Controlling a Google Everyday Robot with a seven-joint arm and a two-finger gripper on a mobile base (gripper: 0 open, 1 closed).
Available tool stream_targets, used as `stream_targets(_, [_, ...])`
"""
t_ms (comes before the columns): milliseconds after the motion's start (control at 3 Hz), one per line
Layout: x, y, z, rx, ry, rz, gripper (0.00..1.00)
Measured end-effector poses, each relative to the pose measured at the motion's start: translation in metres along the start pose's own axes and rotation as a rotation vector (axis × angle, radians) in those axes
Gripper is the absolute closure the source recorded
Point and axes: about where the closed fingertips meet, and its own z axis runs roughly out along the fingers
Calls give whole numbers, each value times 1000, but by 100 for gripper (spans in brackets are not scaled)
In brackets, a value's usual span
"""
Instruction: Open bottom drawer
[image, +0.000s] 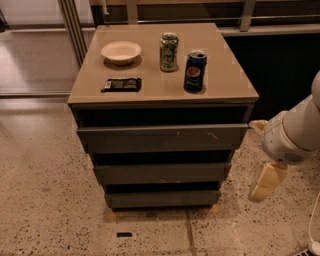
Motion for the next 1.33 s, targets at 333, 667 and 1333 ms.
stream_targets(333, [11,19,110,-67,-88,15,0])
stream_targets(667, [11,19,110,-67,-88,15,0])
stream_targets(1333, [42,31,199,-44,-125,10,0])
